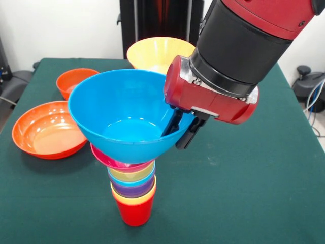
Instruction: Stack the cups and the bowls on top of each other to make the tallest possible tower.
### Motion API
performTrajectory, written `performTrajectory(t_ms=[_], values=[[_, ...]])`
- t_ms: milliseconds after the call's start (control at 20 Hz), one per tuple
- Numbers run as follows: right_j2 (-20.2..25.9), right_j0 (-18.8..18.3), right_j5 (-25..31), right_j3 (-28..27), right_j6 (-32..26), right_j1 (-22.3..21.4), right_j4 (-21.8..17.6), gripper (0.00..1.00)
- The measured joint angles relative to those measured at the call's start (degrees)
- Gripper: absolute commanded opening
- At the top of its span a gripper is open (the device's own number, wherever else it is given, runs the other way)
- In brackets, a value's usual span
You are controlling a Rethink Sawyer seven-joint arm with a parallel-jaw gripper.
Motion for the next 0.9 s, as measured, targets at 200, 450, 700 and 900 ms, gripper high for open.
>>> performTrajectory(t_ms=[200,450,700,900], values=[[0.0,-0.18,0.0,0.0,0.0,0.0,0.0,0.0],[0.0,-0.54,0.0,0.0,0.0,0.0,0.0,0.0],[0.0,-0.92,0.0,0.0,0.0,0.0,0.0,0.0],[0.0,-1.05,0.0,0.0,0.0,-0.01,0.0,0.0]])
